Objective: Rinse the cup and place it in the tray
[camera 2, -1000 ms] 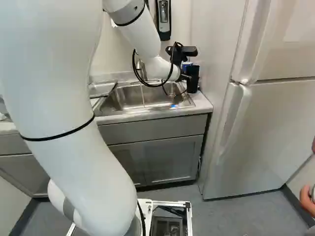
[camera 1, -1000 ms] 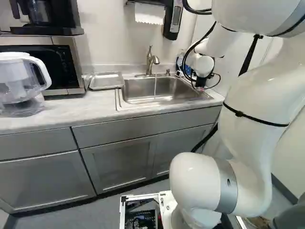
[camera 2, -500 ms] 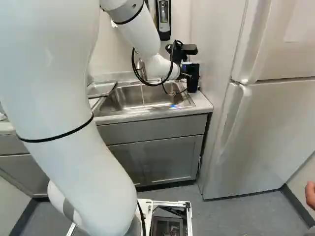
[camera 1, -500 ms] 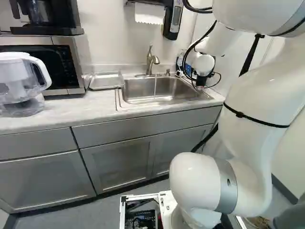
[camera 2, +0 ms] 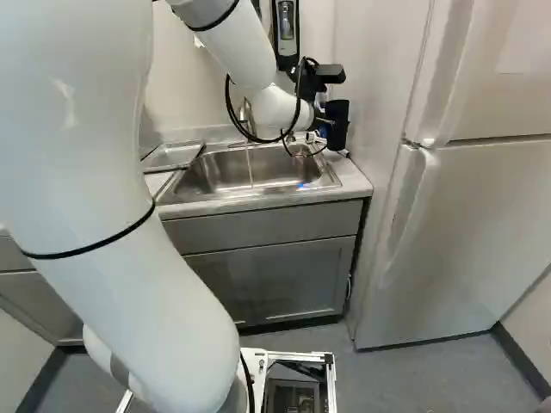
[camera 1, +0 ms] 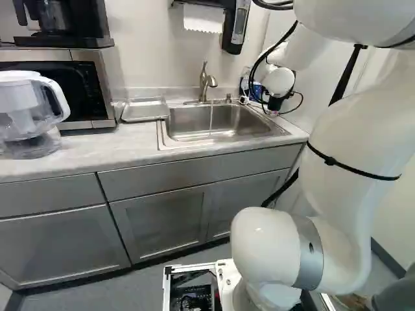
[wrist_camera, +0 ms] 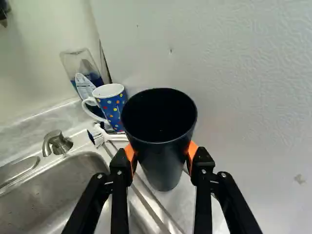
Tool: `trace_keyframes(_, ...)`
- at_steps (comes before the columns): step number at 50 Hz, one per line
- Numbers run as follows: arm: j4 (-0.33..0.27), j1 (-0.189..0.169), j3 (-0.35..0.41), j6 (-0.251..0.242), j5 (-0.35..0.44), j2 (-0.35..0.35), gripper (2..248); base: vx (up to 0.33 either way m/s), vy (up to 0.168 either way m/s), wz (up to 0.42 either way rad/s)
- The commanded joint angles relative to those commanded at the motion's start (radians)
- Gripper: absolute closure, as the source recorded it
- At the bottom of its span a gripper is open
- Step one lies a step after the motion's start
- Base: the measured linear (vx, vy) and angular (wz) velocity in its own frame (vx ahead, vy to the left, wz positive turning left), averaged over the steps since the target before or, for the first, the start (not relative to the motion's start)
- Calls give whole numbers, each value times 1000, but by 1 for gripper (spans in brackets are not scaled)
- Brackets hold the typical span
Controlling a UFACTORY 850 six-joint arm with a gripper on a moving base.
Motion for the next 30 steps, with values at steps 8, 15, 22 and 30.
trace_keyframes(8, 0, 8, -2, 0, 0, 15, 129, 0, 0, 0)
trace_keyframes(15, 0, 23, -5, 0, 0, 27, 129, 0, 0, 0)
trace_keyframes(22, 0, 42, -3, 0, 0, 33, 129, 0, 0, 0)
trace_keyframes(30, 0, 66, 1, 0, 0, 38, 129, 0, 0, 0)
